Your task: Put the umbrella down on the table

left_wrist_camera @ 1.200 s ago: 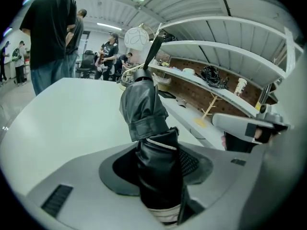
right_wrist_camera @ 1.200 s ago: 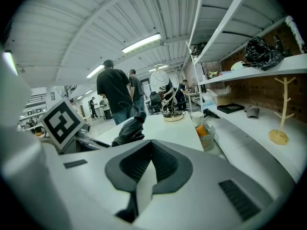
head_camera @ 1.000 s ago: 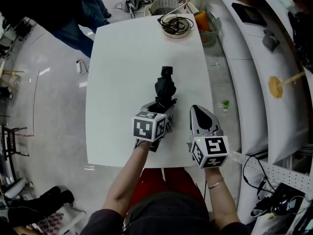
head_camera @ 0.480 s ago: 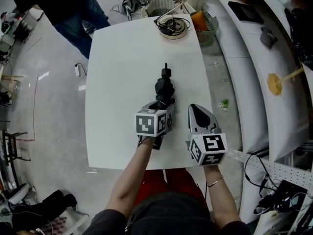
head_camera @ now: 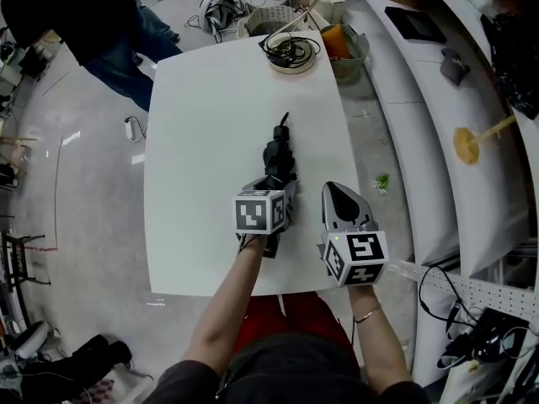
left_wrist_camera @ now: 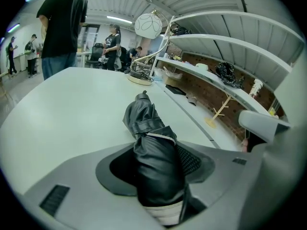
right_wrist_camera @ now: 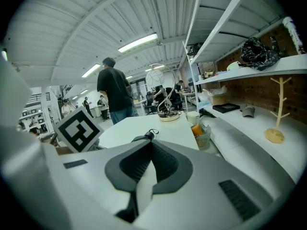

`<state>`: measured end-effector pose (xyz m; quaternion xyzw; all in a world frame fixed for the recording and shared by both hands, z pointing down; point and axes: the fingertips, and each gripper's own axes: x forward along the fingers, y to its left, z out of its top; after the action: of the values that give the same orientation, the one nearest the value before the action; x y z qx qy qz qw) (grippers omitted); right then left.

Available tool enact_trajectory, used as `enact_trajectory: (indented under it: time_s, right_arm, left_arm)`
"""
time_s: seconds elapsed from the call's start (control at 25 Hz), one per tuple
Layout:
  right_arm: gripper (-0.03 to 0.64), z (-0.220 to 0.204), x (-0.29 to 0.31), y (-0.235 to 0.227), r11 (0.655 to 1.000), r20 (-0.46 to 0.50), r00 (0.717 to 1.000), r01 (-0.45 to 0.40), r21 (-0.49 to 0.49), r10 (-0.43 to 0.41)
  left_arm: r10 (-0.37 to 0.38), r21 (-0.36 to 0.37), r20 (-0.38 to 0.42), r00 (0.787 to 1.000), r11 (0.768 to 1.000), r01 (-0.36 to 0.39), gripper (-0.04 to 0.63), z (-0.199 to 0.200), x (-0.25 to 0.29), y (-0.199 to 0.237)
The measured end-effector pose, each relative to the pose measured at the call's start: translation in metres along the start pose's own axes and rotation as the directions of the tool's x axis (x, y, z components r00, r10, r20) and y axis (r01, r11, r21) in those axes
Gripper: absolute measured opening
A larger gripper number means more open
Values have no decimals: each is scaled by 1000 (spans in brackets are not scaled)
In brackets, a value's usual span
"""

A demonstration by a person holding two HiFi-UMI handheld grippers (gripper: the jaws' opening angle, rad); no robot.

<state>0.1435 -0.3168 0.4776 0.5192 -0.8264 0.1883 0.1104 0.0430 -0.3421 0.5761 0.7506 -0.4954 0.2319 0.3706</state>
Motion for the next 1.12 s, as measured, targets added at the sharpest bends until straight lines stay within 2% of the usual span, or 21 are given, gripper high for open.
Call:
enact_trajectory:
  time_s: [0.28, 0.6, 0.96, 1.12]
  right_arm:
    - [15, 4, -5, 1, 1000, 14, 1000, 16, 1, -16]
    - [15, 9, -16, 7, 999, 38, 999, 36, 1, -36]
    - [15, 23, -36, 16, 998, 88, 994, 68, 7, -69]
    - [15, 32, -46, 22, 997, 122, 989, 80, 17, -82]
  left_arm:
    - [43, 97, 82, 996, 994, -51, 261, 12, -3, 1]
    - [70, 95, 209, 975, 991, -91, 270, 25, -22, 3]
    - [3, 110, 358, 934, 993, -45, 262, 51, -66, -7]
    - [-23, 124, 434, 901, 992, -35, 202, 62, -97, -10]
